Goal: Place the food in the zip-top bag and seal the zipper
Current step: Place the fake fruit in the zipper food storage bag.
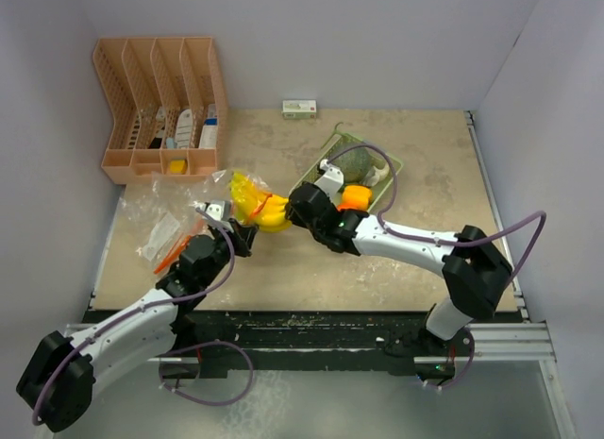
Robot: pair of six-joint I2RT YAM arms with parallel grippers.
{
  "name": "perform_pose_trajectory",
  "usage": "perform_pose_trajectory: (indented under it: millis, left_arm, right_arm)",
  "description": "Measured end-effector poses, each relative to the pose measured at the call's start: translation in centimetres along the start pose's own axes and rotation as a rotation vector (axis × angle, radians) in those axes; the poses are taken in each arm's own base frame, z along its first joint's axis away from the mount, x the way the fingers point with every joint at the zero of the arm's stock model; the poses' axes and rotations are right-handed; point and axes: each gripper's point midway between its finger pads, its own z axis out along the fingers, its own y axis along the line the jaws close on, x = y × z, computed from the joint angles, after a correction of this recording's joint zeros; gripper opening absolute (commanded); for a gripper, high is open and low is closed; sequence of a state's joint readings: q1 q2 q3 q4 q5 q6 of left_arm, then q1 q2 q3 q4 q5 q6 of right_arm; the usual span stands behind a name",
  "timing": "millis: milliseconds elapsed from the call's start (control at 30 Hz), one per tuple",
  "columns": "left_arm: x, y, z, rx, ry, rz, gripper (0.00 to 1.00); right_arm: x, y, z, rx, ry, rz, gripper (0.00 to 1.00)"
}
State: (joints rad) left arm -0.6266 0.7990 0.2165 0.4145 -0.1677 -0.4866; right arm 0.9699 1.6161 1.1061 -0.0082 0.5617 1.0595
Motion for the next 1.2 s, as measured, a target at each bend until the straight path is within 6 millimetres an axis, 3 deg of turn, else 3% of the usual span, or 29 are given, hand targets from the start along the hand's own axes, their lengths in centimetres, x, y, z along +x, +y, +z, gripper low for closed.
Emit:
perform_pose_trajectory:
  millis: [267, 600, 967, 1100, 1200]
  left_arm:
    - [-0.2, -0.3, -0.1, 0.01, -0.004, -0.001, 0.0]
    - [-2.2, -1.8, -0.4, 0.075, -0.06, -0.015, 0.0]
    - [-4.6, -6.8, 1.0, 0.29, -0.095, -0.012, 0.02]
    - [-6.3, -9.1, 1.1, 0.386, -0.124, -0.005, 0.01]
    - [-6.6, -9.6, 1.4, 0.416, -0.142, 0.005, 0.04]
  right_arm:
    - [-0.1, 0.7, 0.9, -0.064, 0.068, 0.086, 0.0]
    - [-2.8, 2.4, 1.1, -0.19, 0.085, 0.191, 0.0]
    - [-2.9, 3.8, -0.7, -0.349, 0.137, 0.345, 0.0]
    - [-4.8, 5.3, -2.5, -0.425, 0.121, 0.389, 0.0]
    - [-5.9, 5.8, -3.2, -0.466, 0.115, 0.407, 0.0]
